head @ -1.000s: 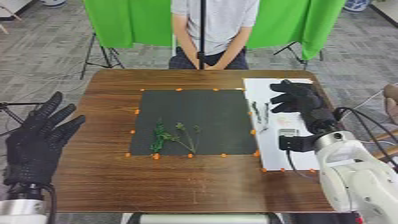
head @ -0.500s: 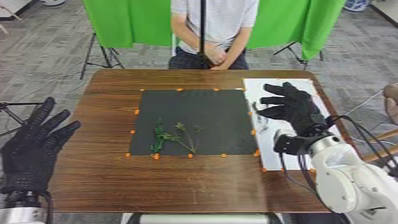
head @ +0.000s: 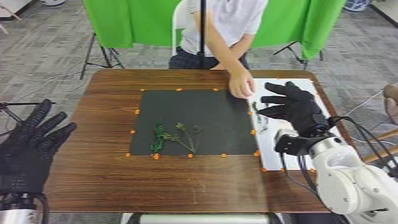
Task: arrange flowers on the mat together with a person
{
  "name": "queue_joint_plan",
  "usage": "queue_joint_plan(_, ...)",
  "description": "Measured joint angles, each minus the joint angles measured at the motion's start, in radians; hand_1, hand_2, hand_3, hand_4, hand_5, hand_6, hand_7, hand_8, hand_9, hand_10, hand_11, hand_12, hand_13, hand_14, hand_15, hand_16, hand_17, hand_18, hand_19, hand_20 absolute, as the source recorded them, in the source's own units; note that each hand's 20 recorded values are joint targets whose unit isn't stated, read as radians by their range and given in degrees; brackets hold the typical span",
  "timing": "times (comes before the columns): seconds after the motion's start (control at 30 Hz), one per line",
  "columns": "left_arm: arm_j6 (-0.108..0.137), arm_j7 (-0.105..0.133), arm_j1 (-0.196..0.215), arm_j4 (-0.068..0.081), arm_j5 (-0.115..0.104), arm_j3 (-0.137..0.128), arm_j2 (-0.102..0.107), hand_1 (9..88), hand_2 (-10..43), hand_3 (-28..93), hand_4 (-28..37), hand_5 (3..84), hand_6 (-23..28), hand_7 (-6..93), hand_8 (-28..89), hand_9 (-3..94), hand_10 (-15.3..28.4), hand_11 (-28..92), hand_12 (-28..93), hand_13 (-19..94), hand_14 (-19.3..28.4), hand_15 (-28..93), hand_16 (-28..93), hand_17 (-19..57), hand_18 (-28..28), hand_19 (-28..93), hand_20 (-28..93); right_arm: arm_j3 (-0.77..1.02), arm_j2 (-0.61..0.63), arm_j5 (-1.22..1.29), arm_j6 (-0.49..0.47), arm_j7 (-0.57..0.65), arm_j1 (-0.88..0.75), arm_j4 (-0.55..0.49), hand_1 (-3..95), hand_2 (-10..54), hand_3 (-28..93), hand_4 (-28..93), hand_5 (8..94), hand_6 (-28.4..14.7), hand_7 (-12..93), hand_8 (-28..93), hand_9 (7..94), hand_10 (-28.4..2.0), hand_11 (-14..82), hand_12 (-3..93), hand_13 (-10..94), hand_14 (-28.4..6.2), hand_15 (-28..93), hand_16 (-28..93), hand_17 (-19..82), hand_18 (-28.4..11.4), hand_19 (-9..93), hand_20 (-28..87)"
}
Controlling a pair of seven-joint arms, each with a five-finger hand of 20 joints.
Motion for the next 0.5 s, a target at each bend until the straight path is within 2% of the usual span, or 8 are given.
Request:
queue_joint_plan(0.2, 0.0, -0.006, -0.002, 0.0, 0.002, 0.005, -0.001, 13.1, 6.7, 74, -28.3, 31.1, 2.9, 8.2, -8, 29.9, 13.5, 13, 13, 21, 21.4, 40, -3, -9.8, 18.6, 34, 16, 0.009, 0.0, 0.003, 0.0, -0.006, -0.008, -0.001, 13.1, 12.5, 72, -25, 48.7, -2.3, 11, -11, 52.1, -19.5, 11.9, 14.2, 44, -23.1, 43, 11, 11, -28.4, 55, 13)
queue_joint_plan(0.5, 0.004, -0.001, -0.009, 0.0, -0.007, 0.018, 0.02, 13.7, 6.8, 74, -28.3, 31.1, 3.1, 8.3, -8, 30.0, 13.7, 14, 13, 21, 21.6, 41, -3, -9.6, 18.0, 34, 17, 0.018, -0.001, 0.002, 0.0, -0.007, -0.014, -0.003, 13.1, 12.4, 72, -25, 49.1, -2.2, 11, -11, 52.1, -19.4, 11.9, 14.2, 44, -23.1, 43, 11, 11, -28.4, 55, 13)
